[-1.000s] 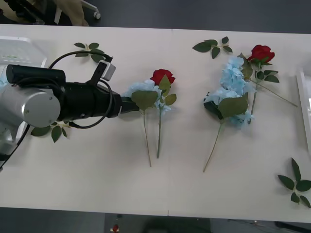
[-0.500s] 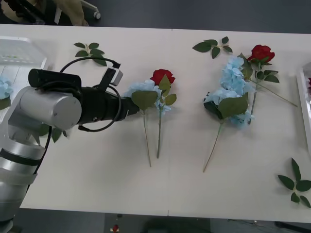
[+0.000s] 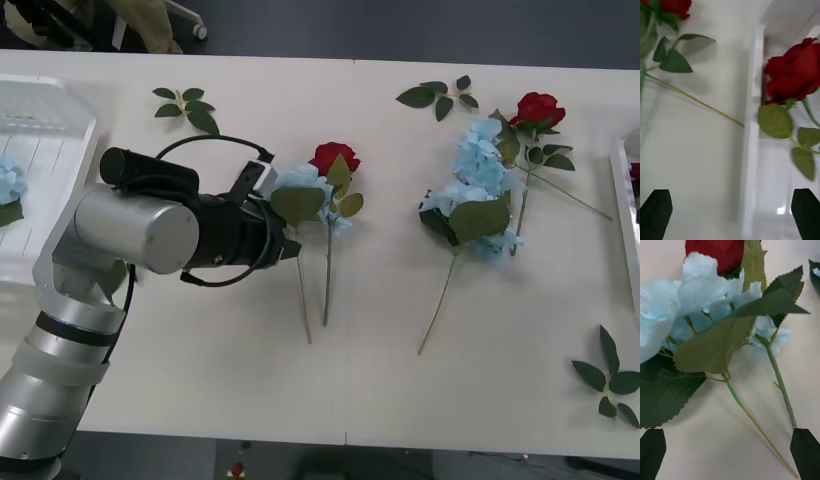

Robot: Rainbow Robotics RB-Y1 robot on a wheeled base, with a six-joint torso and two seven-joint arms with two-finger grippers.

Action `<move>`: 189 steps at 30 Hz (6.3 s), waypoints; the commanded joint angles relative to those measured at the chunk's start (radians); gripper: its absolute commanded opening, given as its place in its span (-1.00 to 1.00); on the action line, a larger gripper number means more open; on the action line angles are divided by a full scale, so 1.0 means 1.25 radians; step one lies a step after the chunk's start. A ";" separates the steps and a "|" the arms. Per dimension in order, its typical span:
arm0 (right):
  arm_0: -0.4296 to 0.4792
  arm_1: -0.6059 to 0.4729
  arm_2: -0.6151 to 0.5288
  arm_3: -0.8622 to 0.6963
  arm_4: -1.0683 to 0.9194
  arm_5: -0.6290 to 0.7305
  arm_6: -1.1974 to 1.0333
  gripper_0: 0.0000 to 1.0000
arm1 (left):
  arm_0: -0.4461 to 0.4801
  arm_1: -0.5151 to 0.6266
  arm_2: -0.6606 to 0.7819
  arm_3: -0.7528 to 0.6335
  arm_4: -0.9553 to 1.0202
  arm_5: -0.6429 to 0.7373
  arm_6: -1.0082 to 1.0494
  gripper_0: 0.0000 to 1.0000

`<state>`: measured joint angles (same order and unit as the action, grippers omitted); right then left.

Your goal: Put the red flowers into the right box and the blue flowers into the left box

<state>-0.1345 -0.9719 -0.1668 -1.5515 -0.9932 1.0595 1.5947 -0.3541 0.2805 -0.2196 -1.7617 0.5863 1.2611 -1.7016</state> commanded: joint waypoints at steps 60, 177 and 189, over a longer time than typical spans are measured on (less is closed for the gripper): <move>-0.673 0.278 0.232 0.554 0.456 0.112 -0.571 0.87 | -0.296 -0.027 -0.318 0.327 -0.086 0.110 0.306 0.71; -0.780 0.424 0.030 0.955 0.721 -0.216 -0.520 -0.38 | -0.343 0.793 -0.161 0.425 0.370 0.129 -0.024 -1.00; -0.780 0.423 0.025 0.961 0.720 -0.216 -0.519 -1.00 | -0.308 0.771 -0.162 0.582 0.313 0.070 -0.102 -1.00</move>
<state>-1.0754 -0.4283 -0.1377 -0.3467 -0.1026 0.7926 0.9327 -0.7574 1.2278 -0.4288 -1.0340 1.0068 1.3706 -1.7882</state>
